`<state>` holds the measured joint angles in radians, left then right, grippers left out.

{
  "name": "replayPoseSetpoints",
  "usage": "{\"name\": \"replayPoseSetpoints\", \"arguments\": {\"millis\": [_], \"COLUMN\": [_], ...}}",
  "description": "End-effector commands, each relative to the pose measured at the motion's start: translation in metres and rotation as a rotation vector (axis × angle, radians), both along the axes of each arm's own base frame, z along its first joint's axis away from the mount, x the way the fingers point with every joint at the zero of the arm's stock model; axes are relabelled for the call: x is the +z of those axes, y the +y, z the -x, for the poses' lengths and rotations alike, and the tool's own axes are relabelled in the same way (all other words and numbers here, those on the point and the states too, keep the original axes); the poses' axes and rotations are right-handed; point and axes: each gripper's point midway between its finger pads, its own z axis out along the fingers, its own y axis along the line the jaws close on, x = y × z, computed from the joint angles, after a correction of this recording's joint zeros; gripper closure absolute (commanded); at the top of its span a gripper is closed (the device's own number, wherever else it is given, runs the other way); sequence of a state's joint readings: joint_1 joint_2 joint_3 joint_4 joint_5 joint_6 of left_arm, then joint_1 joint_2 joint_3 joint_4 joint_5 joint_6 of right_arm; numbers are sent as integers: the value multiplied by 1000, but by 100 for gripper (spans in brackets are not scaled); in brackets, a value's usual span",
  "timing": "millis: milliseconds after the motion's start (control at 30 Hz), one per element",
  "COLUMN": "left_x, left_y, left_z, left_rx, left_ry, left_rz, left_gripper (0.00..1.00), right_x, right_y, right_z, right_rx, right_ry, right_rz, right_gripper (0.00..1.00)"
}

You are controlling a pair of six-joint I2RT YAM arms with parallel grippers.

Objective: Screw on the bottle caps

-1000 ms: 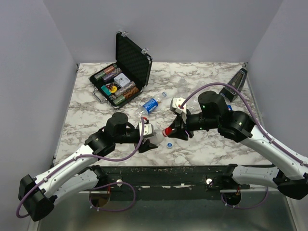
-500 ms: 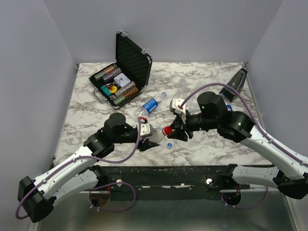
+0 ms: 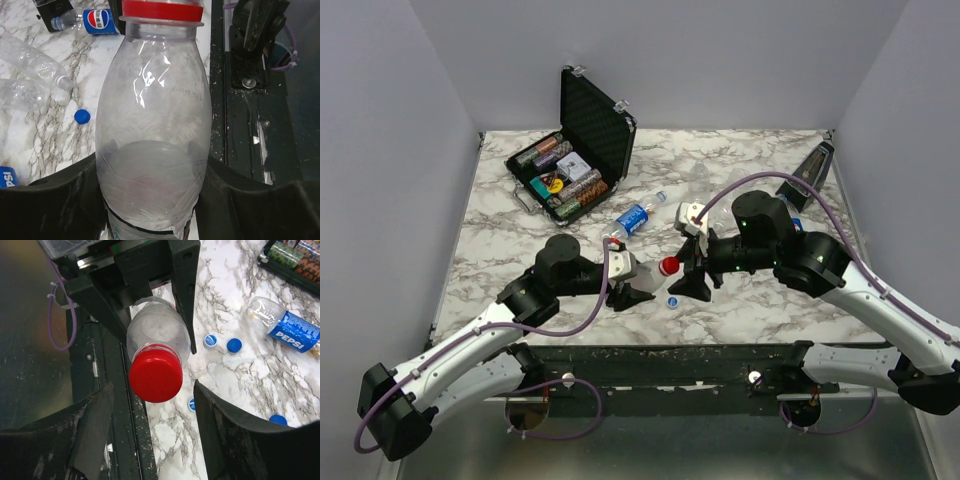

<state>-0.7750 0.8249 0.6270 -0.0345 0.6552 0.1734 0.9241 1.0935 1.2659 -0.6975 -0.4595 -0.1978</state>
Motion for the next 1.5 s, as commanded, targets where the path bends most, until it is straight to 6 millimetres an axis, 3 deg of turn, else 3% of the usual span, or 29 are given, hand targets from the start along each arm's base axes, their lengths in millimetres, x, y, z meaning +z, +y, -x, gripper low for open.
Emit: {"name": "replayPoseSetpoints", "arguments": {"millis": [0, 367, 533, 867, 1467], "left_x": [6, 25, 38, 70, 71], "left_y": [-8, -19, -25, -31, -22], "left_z": [-6, -15, -18, -39, -43], "left_rx": [32, 83, 83, 138, 178], "left_ry": [29, 106, 133, 85, 59], "left_rz": [58, 223, 301, 417, 450], "left_gripper": [37, 37, 37, 37, 37], "right_x": [19, 109, 128, 137, 111], "right_y": [-13, -40, -38, -17, 9], "right_z": [-4, -44, -70, -99, -91], "right_rx": [-90, -464, -583, -635, -540], "right_ry": [-39, -134, -166, -179, -86], "right_rz": [-34, -336, -401, -411, -394], "right_gripper": [27, 29, 30, 30, 31]}}
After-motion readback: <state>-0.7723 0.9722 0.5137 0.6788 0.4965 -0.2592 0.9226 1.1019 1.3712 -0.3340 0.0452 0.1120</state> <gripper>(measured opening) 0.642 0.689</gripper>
